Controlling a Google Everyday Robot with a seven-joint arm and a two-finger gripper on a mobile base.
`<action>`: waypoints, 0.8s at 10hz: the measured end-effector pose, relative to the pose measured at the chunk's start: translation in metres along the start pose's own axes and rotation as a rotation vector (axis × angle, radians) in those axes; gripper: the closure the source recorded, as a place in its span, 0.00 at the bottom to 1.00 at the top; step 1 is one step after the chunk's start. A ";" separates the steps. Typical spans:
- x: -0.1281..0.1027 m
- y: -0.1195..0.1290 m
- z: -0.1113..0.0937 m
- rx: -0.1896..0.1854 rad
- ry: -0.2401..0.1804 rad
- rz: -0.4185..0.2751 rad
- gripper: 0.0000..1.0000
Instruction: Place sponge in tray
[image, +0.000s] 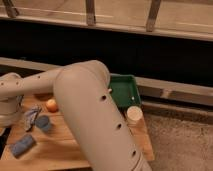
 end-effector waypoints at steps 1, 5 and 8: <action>-0.003 0.000 0.004 0.004 0.001 0.000 0.20; -0.011 0.000 0.035 -0.003 -0.004 -0.040 0.20; -0.011 -0.001 0.040 -0.008 -0.031 -0.040 0.20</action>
